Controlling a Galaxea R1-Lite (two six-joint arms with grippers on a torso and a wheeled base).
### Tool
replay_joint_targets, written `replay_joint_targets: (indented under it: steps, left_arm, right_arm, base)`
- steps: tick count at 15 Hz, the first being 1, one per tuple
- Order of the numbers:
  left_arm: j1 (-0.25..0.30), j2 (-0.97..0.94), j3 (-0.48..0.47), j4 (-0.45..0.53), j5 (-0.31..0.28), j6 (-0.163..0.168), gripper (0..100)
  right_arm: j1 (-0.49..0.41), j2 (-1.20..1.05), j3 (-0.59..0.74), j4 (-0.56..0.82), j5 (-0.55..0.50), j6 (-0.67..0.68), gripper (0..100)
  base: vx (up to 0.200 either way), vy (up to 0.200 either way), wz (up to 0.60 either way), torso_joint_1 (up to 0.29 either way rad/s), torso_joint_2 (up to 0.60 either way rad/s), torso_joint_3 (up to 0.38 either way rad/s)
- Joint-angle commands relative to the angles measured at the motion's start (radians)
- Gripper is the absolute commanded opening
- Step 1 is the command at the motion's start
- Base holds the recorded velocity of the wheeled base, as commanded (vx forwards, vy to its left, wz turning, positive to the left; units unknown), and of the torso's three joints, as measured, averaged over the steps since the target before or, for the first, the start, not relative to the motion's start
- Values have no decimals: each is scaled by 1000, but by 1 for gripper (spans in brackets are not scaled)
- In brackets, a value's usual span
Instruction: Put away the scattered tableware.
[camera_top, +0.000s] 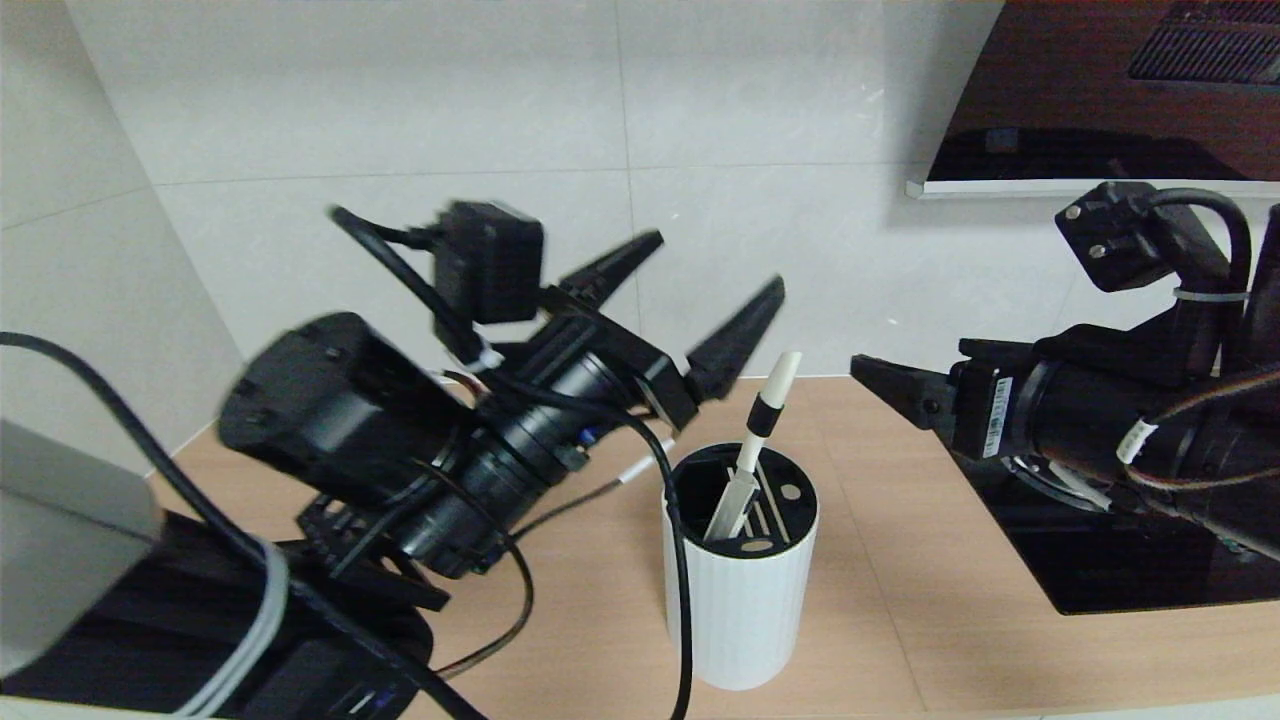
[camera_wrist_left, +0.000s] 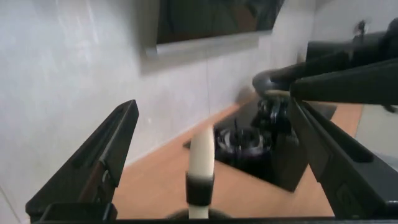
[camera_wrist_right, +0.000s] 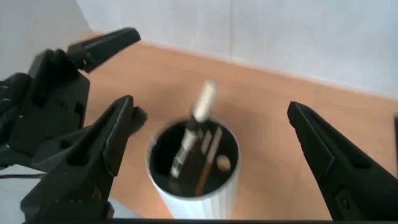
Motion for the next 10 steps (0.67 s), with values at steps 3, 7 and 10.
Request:
replay_joint_targets:
  steps: [3, 7, 10]
  left_arm:
    - [63, -396, 147, 12, 17, -51, 100]
    - [254, -830, 440, 393, 16, -108, 100]
    - [374, -1184, 436, 936, 35, -108, 100]
  right_arm:
    - [-127, -358, 199, -8, 0, -2, 100]
    - [-302, -769, 361, 90, 13, -2, 100]
    - [-352, -1042, 334, 378, 11, -27, 100]
  base:
    - [0, 0, 0, 0, 0, 0]
    - [0, 0, 0, 0, 0, 0]
    - [0, 0, 0, 0, 0, 0]
